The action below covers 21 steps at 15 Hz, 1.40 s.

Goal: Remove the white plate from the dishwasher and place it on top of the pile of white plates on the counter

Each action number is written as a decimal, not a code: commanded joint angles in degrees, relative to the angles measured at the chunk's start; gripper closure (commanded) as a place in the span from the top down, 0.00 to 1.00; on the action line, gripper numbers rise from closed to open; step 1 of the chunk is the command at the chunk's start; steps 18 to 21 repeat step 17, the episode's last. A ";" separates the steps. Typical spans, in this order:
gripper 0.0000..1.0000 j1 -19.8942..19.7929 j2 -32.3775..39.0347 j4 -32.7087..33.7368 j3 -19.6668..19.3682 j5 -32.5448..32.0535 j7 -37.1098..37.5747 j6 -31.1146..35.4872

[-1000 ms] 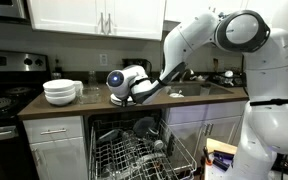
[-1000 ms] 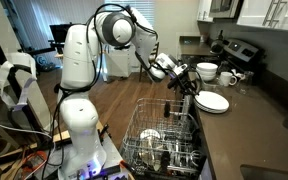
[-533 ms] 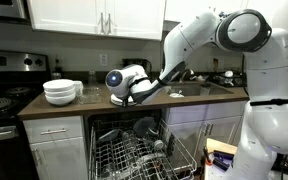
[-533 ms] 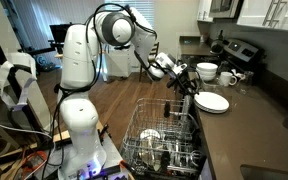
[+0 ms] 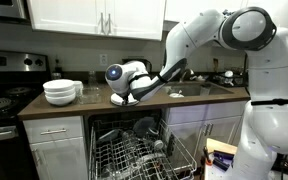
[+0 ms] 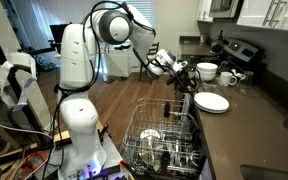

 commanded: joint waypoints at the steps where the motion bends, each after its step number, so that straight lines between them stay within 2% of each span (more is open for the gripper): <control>1: 0.47 -0.72 -2.65 -0.74 0.53 3.89 -4.87 0.50; 3: 0.44 -1.14 -3.74 -1.09 0.62 7.04 -7.21 1.82; 4: 0.57 -1.27 -4.30 -1.32 0.62 8.71 -8.45 2.58; 5: 0.62 -1.40 -4.88 -1.52 0.68 10.83 -9.94 3.37; 8: 0.67 -1.21 -6.38 -1.98 0.66 16.65 -14.07 3.91; 10: 0.76 -0.82 -7.53 -2.37 0.58 19.35 -15.81 3.42; 11: 0.94 -0.68 -8.16 -2.65 0.58 20.37 -16.52 3.29; 13: 0.96 -0.30 -9.55 -3.46 0.69 21.58 -17.21 3.07; 14: 1.00 -0.13 -10.24 -3.92 0.83 21.96 -17.48 3.09; 15: 0.89 0.03 -7.35 -1.45 0.33 20.02 -14.95 2.62; 17: 1.00 0.07 -8.45 -2.25 0.68 20.26 -15.14 2.62; 21: 1.00 0.07 -8.45 -2.25 0.68 20.26 -15.14 2.62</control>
